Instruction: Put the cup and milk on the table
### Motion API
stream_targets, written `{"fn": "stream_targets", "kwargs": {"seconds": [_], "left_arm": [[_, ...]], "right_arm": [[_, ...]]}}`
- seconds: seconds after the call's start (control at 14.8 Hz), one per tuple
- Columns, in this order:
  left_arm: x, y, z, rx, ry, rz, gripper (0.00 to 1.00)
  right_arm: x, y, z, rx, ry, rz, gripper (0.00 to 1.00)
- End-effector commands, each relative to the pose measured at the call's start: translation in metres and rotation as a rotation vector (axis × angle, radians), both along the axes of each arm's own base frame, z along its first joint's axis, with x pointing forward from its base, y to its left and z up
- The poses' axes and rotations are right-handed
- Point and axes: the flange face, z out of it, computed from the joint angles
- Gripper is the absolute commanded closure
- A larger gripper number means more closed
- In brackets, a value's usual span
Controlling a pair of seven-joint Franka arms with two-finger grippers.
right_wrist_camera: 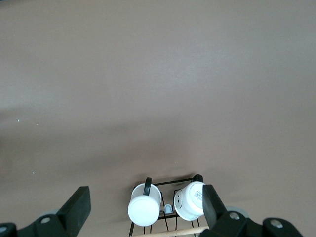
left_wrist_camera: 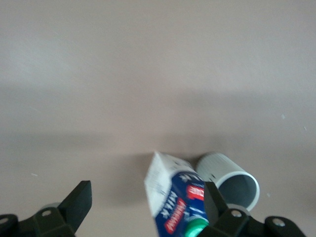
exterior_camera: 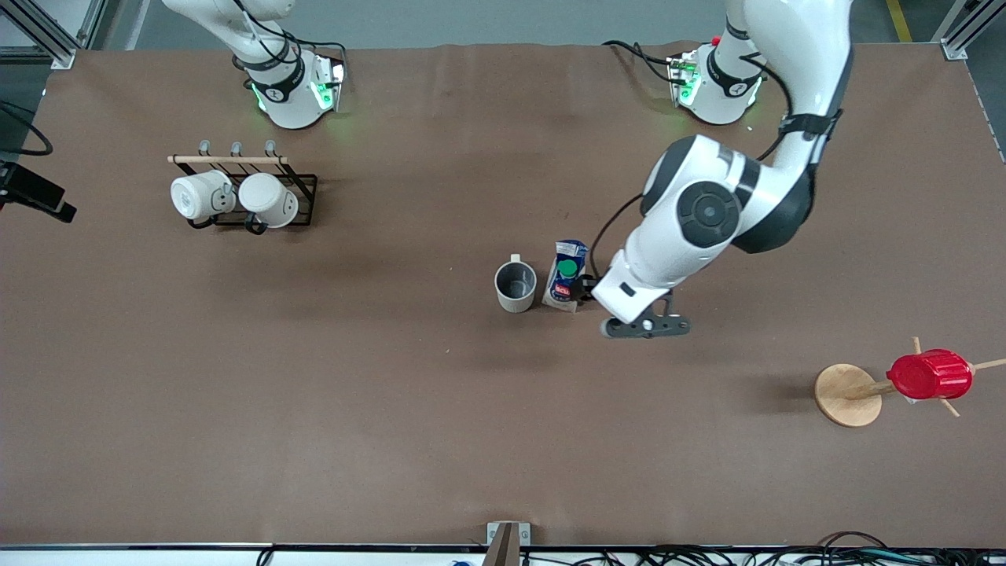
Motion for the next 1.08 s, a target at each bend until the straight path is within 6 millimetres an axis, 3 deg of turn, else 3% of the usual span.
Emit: {"fn": "stream_targets", "kwargs": {"seconds": [0.0,0.67,0.88,1.01], "left_arm": [[0.008,0.046,0.043,0.035,-0.063,0.040,0.00],[0.007,0.181,0.139,0.065,-0.082,-0.079,0.00],[-0.001,0.205,0.176,0.071,-0.098,-0.086,0.00],[-0.006,0.222,0.190,0.078,-0.065,-0.094,0.00]], "right_arm": [[-0.005,0.000,0.001,0.008,0.003,-0.001,0.00],[-0.006,-0.001,0.000,0.009,0.011,-0.004,0.00],[-0.006,0.000,0.000,0.009,0.012,-0.003,0.00],[-0.006,-0.002,0.000,0.009,0.012,-0.006,0.00]]}}
